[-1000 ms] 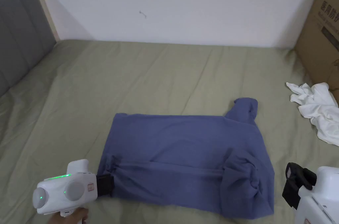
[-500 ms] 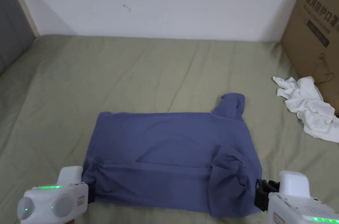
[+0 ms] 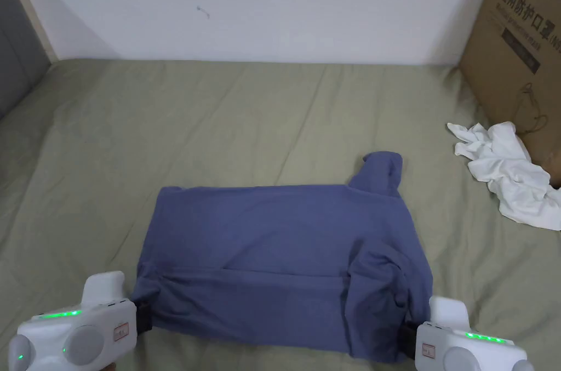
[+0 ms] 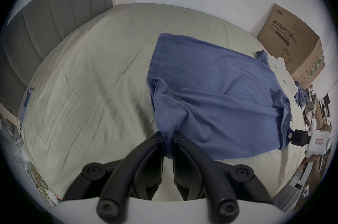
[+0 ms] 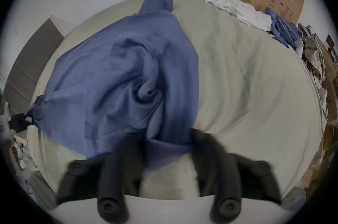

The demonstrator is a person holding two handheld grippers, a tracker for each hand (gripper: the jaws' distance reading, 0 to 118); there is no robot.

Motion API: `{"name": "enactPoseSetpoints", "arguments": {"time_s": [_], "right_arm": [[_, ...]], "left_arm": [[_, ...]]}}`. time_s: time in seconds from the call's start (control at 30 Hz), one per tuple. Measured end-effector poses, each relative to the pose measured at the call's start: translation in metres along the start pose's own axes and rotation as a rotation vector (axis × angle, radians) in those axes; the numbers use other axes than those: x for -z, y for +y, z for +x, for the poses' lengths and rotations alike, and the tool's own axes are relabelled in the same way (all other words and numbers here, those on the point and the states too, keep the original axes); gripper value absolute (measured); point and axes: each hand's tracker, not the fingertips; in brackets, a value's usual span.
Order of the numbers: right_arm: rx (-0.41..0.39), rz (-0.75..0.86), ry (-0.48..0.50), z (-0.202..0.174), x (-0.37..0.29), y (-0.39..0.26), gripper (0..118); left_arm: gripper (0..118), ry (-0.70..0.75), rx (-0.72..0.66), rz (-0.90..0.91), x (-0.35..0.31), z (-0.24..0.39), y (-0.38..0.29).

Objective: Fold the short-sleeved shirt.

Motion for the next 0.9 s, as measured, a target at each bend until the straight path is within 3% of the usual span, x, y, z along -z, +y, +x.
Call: {"name": "enactPoseSetpoints", "arguments": {"time_s": [0.03,0.07,0.17,0.6,0.9], "right_arm": [[0.002,0.019,0.017,0.001,-0.004,-0.001,13],[0.007,0.040,0.034,0.002,-0.009,-0.001,12],[-0.020,0.058,0.036,0.003,-0.023,-0.002,11],[0.009,0.111,0.115,0.014,-0.107,-0.060,11],[0.056,-0.006,0.070,0.020,-0.079,-0.116,11]], "left_arm": [[13,-0.002,-0.009,-0.002,0.000,-0.002,-0.001],[13,-0.005,-0.017,-0.003,-0.002,-0.002,-0.003],[13,-0.015,-0.044,-0.003,-0.007,-0.007,-0.007],[13,-0.038,-0.110,-0.011,-0.061,-0.035,-0.066],[13,-0.021,-0.151,-0.092,-0.047,-0.046,-0.127]]}}
